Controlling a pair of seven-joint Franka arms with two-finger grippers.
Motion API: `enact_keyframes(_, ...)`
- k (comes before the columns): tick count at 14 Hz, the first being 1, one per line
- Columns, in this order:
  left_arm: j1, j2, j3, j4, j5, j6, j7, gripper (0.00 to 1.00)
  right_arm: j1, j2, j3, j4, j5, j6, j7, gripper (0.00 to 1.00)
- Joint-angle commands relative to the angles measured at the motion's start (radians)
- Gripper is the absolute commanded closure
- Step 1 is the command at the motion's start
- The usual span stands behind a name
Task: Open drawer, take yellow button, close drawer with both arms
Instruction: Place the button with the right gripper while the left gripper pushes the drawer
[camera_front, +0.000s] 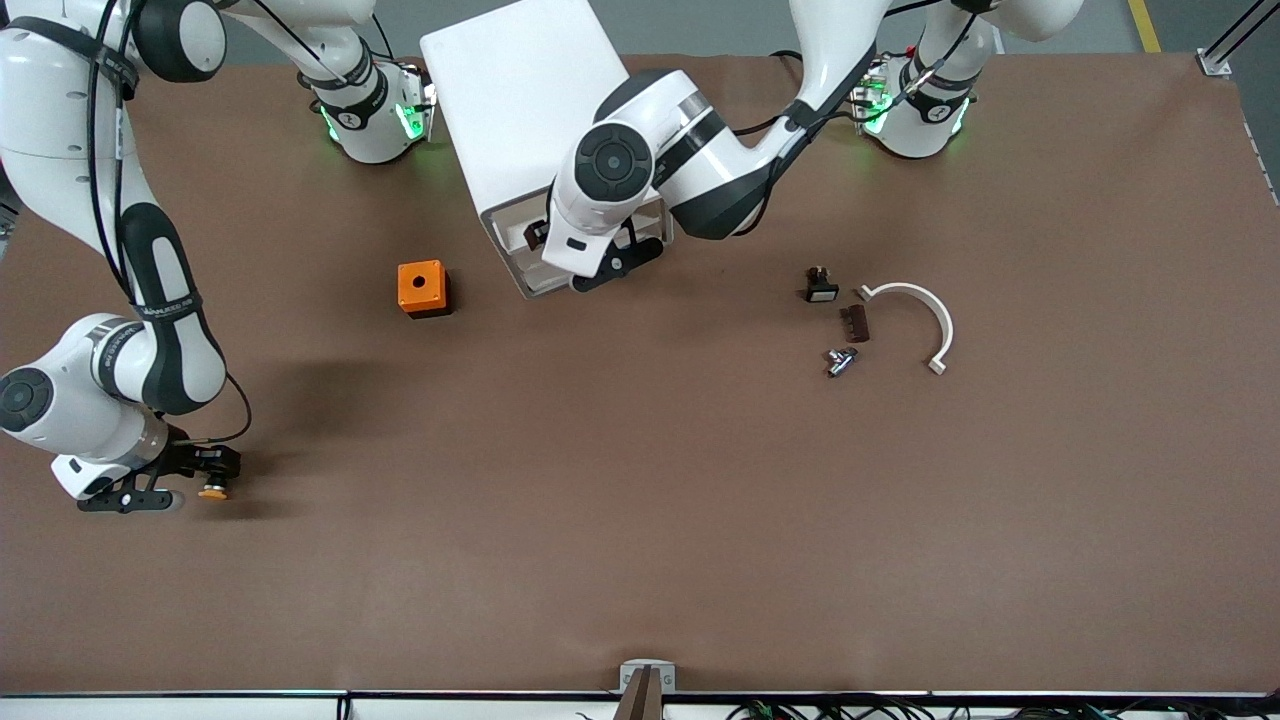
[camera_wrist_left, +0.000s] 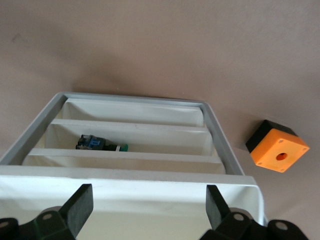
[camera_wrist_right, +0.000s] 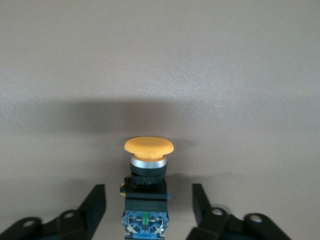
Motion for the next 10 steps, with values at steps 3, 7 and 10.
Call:
enact_keyframes(3, -0.004, -0.002, 0.013, -0.012, 0.045, 0.002, 0.055, 0.01, 0.021, -0.076, 0.007, -0.003, -0.007, -0.129, 0.052, 0.00)
enact_keyframes(7, -0.009, 0.021, 0.013, -0.012, 0.071, 0.015, 0.057, 0.01, 0.085, -0.203, 0.005, -0.002, -0.010, -0.333, 0.183, 0.00)
enact_keyframes(10, -0.019, 0.027, 0.011, -0.013, 0.069, 0.018, 0.054, 0.01, 0.119, -0.307, 0.005, 0.000, -0.010, -0.468, 0.243, 0.00)
